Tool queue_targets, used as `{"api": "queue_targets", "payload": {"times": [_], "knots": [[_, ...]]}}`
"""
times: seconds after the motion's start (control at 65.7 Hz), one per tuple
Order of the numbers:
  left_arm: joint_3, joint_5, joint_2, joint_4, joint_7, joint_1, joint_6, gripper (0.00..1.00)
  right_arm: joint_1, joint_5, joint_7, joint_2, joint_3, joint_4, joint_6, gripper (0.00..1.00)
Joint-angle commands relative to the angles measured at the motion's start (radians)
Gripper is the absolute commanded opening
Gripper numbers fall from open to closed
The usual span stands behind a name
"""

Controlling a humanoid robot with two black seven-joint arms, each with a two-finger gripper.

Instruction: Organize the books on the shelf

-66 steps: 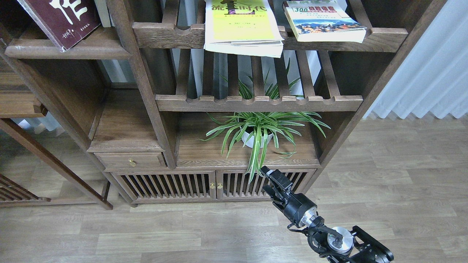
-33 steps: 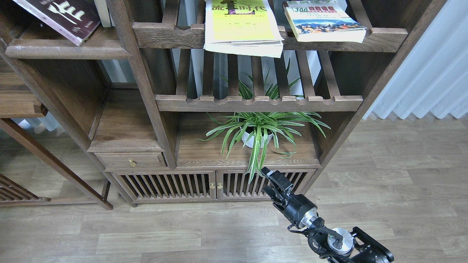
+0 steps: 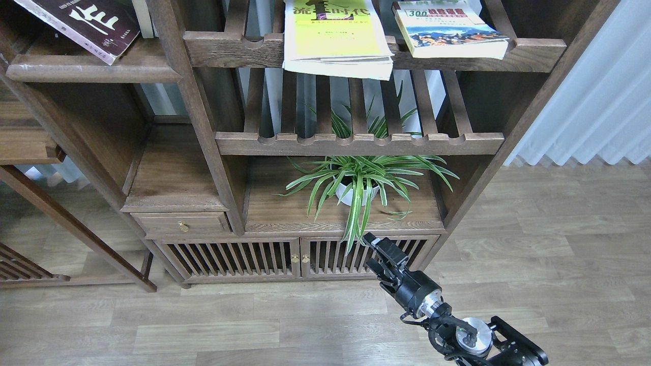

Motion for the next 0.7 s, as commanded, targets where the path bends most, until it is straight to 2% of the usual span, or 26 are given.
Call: {"api": "queue_targets", "payload": {"times": [0.0,0.228,0.685], "knots": [[0.007,-0.001,0.028,-0.002,0.000,0.009,0.000,1.00,0.000,-0.002,0.000,0.000,-0.002,0.000,0.000,0.99],[0.020,0.002,0.104,-0.036,0.000,0.025,0.000,1.00,-0.002,-0.003,0.000,0.000,-0.003,0.000,0.000,0.99],[0.030,-0.001,0.180,-0.243,0.000,0.058,0.000,1.00,-0.009,-0.003,0.000,0.000,-0.003,0.000,0.000,0.99]]}}
